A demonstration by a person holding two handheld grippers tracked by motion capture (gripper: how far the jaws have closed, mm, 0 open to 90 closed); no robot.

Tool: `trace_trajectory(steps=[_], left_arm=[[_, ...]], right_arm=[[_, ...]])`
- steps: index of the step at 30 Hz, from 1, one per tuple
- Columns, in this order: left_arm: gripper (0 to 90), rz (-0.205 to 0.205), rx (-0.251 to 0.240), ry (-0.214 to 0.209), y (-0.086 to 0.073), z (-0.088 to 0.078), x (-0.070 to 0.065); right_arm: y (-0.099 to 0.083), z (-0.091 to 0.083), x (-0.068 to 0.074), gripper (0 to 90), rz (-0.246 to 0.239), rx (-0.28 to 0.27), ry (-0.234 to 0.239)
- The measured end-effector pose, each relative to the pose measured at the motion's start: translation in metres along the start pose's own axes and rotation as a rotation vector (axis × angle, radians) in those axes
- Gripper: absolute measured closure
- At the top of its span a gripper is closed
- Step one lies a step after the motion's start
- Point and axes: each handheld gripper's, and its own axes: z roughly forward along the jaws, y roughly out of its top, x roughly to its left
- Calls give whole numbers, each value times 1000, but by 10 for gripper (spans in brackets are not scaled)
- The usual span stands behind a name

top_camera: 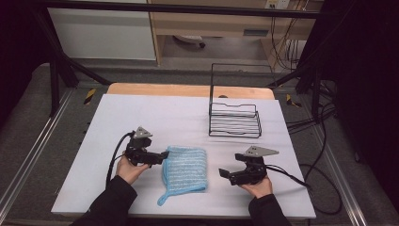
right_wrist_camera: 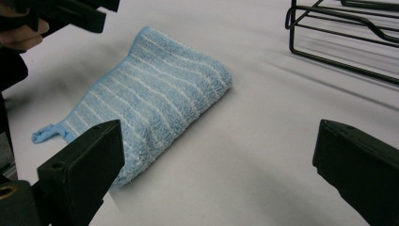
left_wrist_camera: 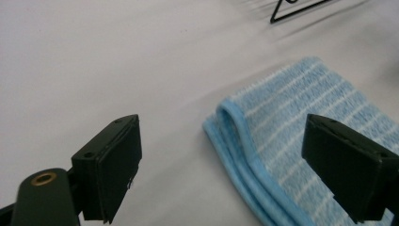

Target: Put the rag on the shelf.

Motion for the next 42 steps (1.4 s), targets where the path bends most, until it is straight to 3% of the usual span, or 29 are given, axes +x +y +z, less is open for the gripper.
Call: trace_trajectory(steps=[5, 9, 14, 15, 19, 28, 42], left_arm=[[128, 0, 27, 30, 8, 18, 2], [147, -33, 44, 16, 8, 29, 6], [298, -53, 91, 24, 4, 41, 9], [298, -62, 96, 21, 3, 42, 9], [442, -91, 114, -14, 1, 45, 9], [602, -93, 142, -37, -4, 49, 4], [735, -108, 147, -52, -6, 49, 0]], right_arm=[[-1, 2, 0, 20, -6, 15, -5], [-2, 3, 0, 20, -6, 18, -6], [-3, 6, 0, 22, -7, 32, -5], [-3, 6, 0, 22, -7, 32, -5], [-5, 7, 1, 29, -2, 47, -2], [-4, 8, 1, 47, 3, 35, 1], [0, 6, 0, 74, 21, 33, 14]])
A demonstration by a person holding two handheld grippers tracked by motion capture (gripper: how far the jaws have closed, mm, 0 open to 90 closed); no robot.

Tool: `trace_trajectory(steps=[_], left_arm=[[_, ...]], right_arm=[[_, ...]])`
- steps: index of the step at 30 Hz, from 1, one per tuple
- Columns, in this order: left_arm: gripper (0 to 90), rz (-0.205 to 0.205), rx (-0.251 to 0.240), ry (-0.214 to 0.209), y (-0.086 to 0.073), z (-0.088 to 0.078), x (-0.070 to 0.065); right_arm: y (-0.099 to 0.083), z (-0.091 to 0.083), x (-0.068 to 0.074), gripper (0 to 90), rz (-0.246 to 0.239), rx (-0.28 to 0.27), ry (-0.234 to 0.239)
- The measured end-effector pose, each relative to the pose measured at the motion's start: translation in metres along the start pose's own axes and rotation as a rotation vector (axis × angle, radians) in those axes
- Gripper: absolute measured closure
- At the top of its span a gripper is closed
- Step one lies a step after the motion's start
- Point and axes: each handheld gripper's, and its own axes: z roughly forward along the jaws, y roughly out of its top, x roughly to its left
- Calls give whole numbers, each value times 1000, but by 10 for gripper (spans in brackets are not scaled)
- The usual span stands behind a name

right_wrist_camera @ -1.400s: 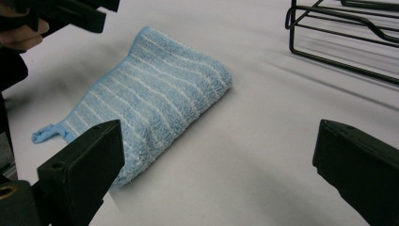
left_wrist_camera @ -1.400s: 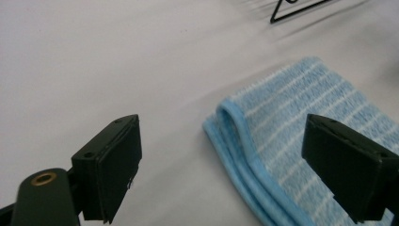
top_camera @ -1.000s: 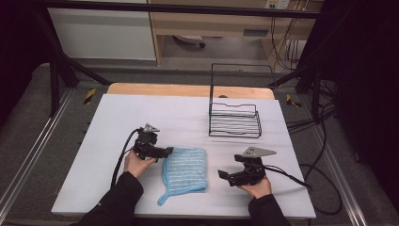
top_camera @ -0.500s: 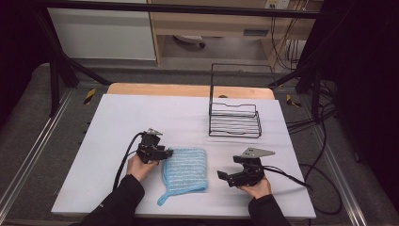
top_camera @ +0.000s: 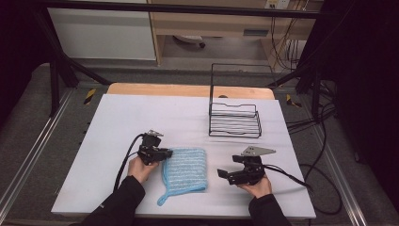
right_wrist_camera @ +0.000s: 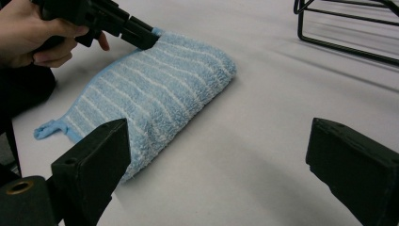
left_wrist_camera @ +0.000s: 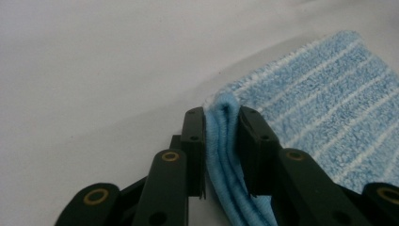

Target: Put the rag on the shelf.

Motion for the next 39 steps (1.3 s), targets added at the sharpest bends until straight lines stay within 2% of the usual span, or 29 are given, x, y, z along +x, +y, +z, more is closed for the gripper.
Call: trace_trajectory(steps=[4, 7, 10, 16, 23, 24, 25, 29, 30, 39], left_arm=[[747, 7, 0, 3, 0, 0, 0], [750, 32, -4, 8, -1, 0, -1], [750, 42, -10, 11, -2, 1, -2], [753, 56, -16, 15, -2, 1, -2], [754, 55, -18, 6, -3, 1, -1], [754, 56, -19, 6, -3, 2, -1], [753, 57, -22, 6, -4, 2, -1], [753, 55, -25, 4, -4, 2, -1], [753, 55, -26, 2, -4, 2, 0], [752, 57, -27, -5, -4, 2, 1]], right_arm=[[2, 2, -1, 74, 10, -7, -3], [8, 6, -1, 75, -12, 2, -25], [12, 11, 1, 76, -18, 3, -28], [30, 33, 7, 138, -44, 37, -61], [41, 62, 2, 204, -20, 80, -92], [41, 62, 2, 204, -20, 80, -92], [43, 69, -1, 246, 3, 89, -83], [44, 78, -5, 306, 25, 91, -80], [44, 84, -6, 363, 31, 99, -85], [41, 96, -11, 546, 83, 117, -34]])
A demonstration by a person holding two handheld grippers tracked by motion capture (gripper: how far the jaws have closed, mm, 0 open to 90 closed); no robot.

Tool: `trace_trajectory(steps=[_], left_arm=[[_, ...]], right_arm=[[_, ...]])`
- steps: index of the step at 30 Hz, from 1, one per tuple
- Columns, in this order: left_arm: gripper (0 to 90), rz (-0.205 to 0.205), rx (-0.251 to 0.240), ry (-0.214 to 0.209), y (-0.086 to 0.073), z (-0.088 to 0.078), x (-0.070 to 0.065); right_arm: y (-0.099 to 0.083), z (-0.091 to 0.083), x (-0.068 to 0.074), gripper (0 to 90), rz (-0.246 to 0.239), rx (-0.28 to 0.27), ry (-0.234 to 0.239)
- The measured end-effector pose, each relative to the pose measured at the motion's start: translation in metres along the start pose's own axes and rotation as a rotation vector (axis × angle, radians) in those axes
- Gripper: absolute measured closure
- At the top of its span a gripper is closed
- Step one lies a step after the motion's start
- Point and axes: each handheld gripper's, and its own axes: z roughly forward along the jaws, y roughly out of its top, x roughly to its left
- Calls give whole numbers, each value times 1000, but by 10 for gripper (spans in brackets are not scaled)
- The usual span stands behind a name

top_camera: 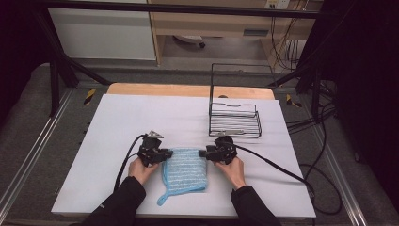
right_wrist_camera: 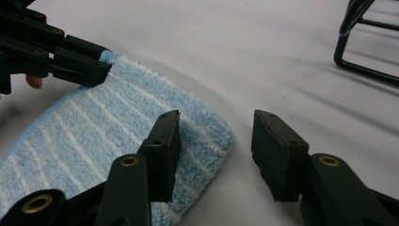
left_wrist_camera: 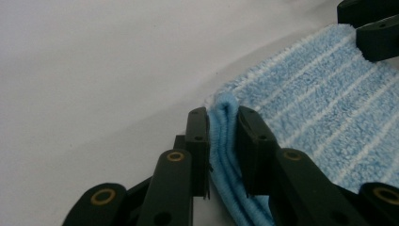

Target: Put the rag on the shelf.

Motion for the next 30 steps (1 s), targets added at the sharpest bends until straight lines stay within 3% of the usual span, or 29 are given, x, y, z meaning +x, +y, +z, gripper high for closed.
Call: trace_trajectory(steps=[8, 10, 17, 26, 30], left_arm=[[751, 1, 1, -3, 0, 0, 1], [750, -2, 2, -5, 0, 0, 1], [751, -8, 1, -10, 0, 0, 1], [773, -64, -22, -47, 0, -5, 6], [779, -64, -38, -52, 0, -9, 6]], right_arm=[[-2, 3, 0, 626, 10, 35, 33], [-2, 4, 0, 696, 17, 45, 52], [-2, 4, -1, 785, 31, 54, 77], [1, -2, 1, 807, 42, 44, 82], [2, -5, 2, 807, 42, 32, 82]])
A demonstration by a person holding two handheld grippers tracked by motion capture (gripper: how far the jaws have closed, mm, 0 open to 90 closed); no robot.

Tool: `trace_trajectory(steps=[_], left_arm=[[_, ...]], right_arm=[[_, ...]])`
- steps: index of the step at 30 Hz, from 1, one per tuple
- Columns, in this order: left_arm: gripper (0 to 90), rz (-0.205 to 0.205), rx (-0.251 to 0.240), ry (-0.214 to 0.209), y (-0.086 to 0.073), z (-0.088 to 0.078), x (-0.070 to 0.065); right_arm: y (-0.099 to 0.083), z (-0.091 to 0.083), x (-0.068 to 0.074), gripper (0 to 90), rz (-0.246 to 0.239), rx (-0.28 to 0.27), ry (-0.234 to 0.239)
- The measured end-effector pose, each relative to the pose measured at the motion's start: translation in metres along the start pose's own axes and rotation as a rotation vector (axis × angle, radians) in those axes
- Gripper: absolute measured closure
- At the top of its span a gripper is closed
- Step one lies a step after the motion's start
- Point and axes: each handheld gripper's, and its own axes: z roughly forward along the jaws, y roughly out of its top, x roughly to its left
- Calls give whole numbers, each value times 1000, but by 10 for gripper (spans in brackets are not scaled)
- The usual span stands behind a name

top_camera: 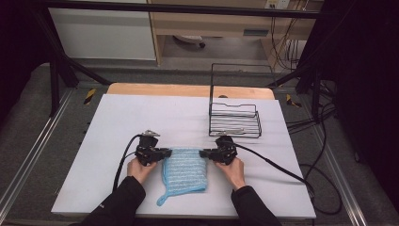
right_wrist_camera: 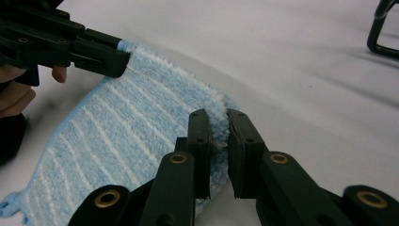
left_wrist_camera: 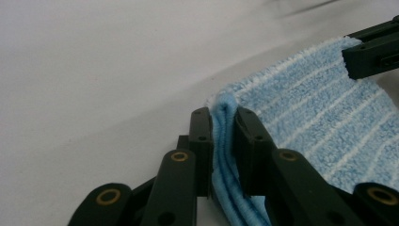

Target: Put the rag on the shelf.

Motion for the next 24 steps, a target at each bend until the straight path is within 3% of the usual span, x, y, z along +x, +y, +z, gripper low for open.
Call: trace_trajectory(steps=[5, 14, 24], left_arm=[[779, 9, -29, -9, 0, -8, -3], [776, 85, -84, 6, -2, -17, -10], [774, 92, -115, 6, 0, -27, -17]], right_arm=[[2, -6, 3, 808, -4, -31, 10], [2, -12, 7, 810, -15, -57, 20], [2, -20, 12, 815, -29, -81, 24]])
